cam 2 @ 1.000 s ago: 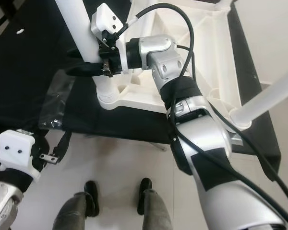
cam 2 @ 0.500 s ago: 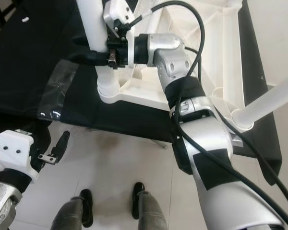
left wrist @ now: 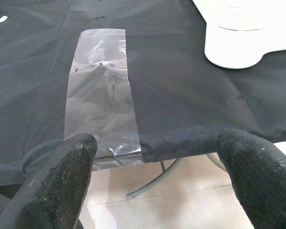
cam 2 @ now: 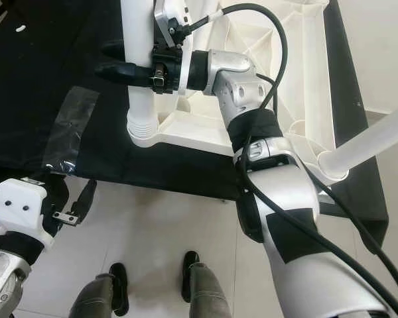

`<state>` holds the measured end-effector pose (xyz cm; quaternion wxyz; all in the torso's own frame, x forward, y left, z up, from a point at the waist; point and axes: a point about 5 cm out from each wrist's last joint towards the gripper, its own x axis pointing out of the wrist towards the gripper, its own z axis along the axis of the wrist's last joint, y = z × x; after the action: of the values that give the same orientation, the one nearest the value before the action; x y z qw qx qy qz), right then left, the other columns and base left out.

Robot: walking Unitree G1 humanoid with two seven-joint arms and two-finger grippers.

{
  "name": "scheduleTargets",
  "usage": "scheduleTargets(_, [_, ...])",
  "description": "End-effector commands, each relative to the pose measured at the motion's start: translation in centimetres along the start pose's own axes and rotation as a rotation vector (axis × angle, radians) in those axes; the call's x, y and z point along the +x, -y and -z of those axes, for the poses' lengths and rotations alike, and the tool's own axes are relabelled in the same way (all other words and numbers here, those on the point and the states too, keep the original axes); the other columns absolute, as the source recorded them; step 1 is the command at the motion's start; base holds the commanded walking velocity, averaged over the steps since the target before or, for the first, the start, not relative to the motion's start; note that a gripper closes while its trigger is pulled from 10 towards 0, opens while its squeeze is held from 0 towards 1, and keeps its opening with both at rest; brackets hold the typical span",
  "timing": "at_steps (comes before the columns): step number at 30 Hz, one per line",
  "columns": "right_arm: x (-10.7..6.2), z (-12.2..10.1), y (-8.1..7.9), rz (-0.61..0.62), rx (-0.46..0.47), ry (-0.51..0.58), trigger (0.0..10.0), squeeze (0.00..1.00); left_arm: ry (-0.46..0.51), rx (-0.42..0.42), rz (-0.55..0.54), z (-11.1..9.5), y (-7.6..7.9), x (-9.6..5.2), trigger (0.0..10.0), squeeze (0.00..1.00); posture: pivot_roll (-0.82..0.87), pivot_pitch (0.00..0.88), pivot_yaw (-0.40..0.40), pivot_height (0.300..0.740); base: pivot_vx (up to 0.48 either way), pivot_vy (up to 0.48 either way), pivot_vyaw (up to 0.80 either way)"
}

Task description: Building children table

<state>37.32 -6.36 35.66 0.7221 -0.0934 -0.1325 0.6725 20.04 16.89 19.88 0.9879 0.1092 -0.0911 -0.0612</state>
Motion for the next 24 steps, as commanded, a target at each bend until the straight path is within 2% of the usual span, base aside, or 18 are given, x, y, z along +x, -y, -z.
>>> scheduleTargets(1, [-0.8,4.0,-0.5,0.008,0.102,-0.131,10.0,0.0,-0.02,0.005,-0.007,0.4,-0.1,-0.2,10.0,0.0,0.03,0.41,-0.072,0.74,0.0,0.0,0.0])
scheduleTargets(7, [-0.6,2.2,-0.1,-0.015,0.045,-0.128,10.0,0.0,0.011,0.018,-0.053,-0.2,-1.1,0.4,10.0,0.0,0.02,0.405,-0.077,0.74,0.0,0.0,0.0])
scheduleTargets(9, [-0.5,1.4,-0.1,-0.043,0.007,-0.134,10.0,0.0,0.035,0.033,-0.088,-0.5,-2.1,1.1,10.0,0.0,0.02,0.402,-0.078,0.74,0.0,0.0,0.0])
scheduleTargets(10, [-0.5,1.4,-0.1,-0.043,0.007,-0.134,10.0,0.0,0.035,0.033,-0.088,-0.5,-2.1,1.1,10.0,0.0,0.02,0.402,-0.078,0.74,0.0,0.0,0.0])
scheduleTargets(11, [-0.3,1.0,-0.2,-0.075,-0.021,-0.15,10.0,0.0,0.04,0.039,-0.096,-0.4,-2.4,1.8,10.0,0.0,0.02,0.402,-0.078,0.74,0.0,0.0,0.0])
scheduleTargets(15, [-0.2,0.9,-0.4,-0.103,-0.053,-0.176,10.0,0.0,0.037,0.04,-0.08,-0.2,-2.2,2.2,10.0,0.0,0.01,0.397,-0.078,0.74,0.0,0.0,0.0])
scheduleTargets(24, [0.5,0.8,-0.8,-0.146,-0.118,-0.203,10.0,0.0,0.024,0.062,-0.052,0.2,-1.6,2.1,10.0,0.0,0.01,0.39,-0.072,0.74,0.0,0.0,0.0])
